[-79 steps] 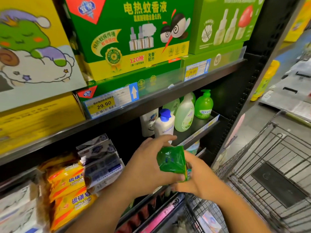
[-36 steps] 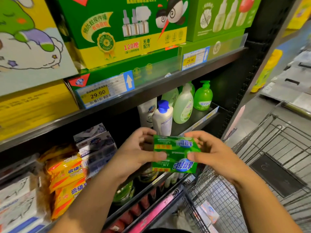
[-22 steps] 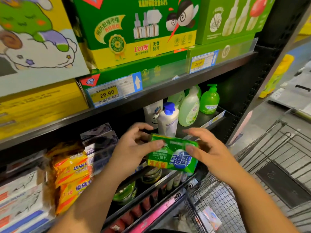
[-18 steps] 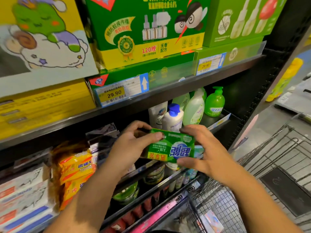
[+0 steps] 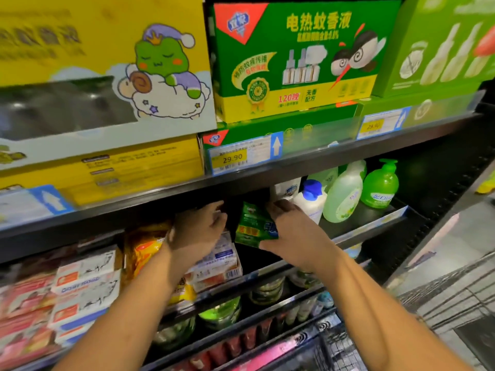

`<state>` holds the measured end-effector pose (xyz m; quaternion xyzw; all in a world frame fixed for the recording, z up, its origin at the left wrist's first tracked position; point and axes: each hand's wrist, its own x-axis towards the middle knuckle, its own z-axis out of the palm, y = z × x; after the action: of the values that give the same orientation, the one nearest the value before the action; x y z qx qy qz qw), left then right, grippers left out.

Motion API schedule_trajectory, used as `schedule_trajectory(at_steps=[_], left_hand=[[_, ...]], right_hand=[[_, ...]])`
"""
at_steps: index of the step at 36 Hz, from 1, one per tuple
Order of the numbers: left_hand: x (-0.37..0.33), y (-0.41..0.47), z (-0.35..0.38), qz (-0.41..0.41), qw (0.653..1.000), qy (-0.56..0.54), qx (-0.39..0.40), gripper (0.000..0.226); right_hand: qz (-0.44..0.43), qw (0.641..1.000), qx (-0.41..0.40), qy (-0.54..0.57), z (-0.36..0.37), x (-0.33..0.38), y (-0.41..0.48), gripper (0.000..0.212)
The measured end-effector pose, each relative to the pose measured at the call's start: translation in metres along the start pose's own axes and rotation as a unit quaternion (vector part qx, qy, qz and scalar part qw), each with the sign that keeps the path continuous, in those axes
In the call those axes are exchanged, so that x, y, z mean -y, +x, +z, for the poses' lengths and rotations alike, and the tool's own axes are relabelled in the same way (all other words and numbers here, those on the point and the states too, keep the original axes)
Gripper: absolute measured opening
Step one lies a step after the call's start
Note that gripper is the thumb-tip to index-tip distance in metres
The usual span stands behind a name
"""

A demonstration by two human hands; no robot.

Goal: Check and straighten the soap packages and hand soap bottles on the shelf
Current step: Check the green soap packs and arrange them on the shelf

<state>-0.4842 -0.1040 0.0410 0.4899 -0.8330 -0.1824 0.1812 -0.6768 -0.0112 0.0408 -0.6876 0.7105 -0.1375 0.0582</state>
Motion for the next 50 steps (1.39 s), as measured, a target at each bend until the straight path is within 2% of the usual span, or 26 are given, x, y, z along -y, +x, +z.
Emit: schedule_trajectory(at_steps=[2,4,5,7,11,15,19,22,24,25,26,27,28,29,31,34,36,38,41,50], left_hand=[[0.014,0.0,0.009,0.026,0.991,0.117,0.052,0.069],[0.023,-0.001,0.014,0.044,0.983,0.161,0.077,0.093],[0.024,-0.002,0.014,0.049,0.982,0.167,0.08,0.098],[0.024,-0.006,0.012,0.049,0.983,0.152,0.093,0.094],[0.024,-0.01,0.009,0.043,0.983,0.14,0.107,0.069],[0.024,-0.01,0.013,0.02,0.982,0.15,0.114,0.068],[0.025,-0.01,0.016,0.013,0.98,0.16,0.115,0.068],[0.022,-0.011,0.016,0.009,0.979,0.164,0.123,0.069],[0.024,-0.01,0.018,0.007,0.98,0.165,0.115,0.07],[0.026,-0.01,0.02,0.008,0.98,0.166,0.111,0.07],[0.027,-0.01,0.022,0.009,0.98,0.166,0.107,0.07],[0.029,-0.009,0.023,0.009,0.981,0.161,0.103,0.07],[0.03,-0.009,0.024,0.01,0.983,0.155,0.1,0.071],[0.031,-0.008,0.025,0.013,0.984,0.152,0.095,0.071],[0.033,-0.007,0.026,0.022,0.984,0.155,0.081,0.071],[0.031,-0.012,0.021,0.036,0.988,0.139,0.057,0.066],[0.028,-0.018,0.017,0.046,0.99,0.127,0.032,0.053],[0.024,-0.022,0.013,0.028,0.991,0.124,0.039,0.047],[0.023,-0.023,0.013,0.003,0.99,0.118,0.075,0.056],[0.023,-0.018,0.014,0.018,0.987,0.14,0.07,0.06]], right_hand=[[0.018,0.999,0.027,-0.02,0.009,0.001,0.009,0.082],[0.035,0.995,0.069,-0.055,0.017,0.003,0.021,0.077],[0.047,0.993,0.092,-0.066,0.019,0.005,0.027,0.076],[0.064,0.987,0.125,-0.073,0.023,0.008,0.039,0.077],[0.05,0.984,0.149,-0.078,0.041,0.002,0.061,0.069],[0.039,0.985,0.147,-0.086,0.048,0.0,0.073,0.065],[0.004,0.996,0.065,-0.069,0.067,-0.017,0.085,0.047],[0.047,0.998,0.029,-0.038,0.094,-0.038,0.09,0.044],[0.015,0.999,-0.037,0.023,0.088,-0.023,0.074,0.029],[0.005,0.997,-0.079,-0.001,0.089,-0.017,0.068,0.018],[0.02,0.993,-0.099,0.058,0.09,-0.012,0.066,0.009],[0.003,0.994,-0.107,0.035,0.09,-0.014,0.066,0.005],[-0.003,0.997,-0.083,0.001,0.094,-0.017,0.066,0.017],[0.009,0.999,-0.052,0.015,0.1,-0.019,0.067,0.031],[0.024,0.998,-0.047,0.026,0.099,-0.02,0.066,0.045],[0.02,0.997,-0.065,0.046,0.095,-0.015,0.065,0.046],[0.014,0.997,-0.058,0.05,0.093,-0.014,0.069,0.044],[0.02,0.998,-0.052,0.037,0.093,-0.014,0.074,0.045],[0.029,0.998,-0.054,0.024,0.092,-0.01,0.079,0.048],[0.026,0.998,-0.044,-0.022,0.093,0.004,0.085,0.046]])
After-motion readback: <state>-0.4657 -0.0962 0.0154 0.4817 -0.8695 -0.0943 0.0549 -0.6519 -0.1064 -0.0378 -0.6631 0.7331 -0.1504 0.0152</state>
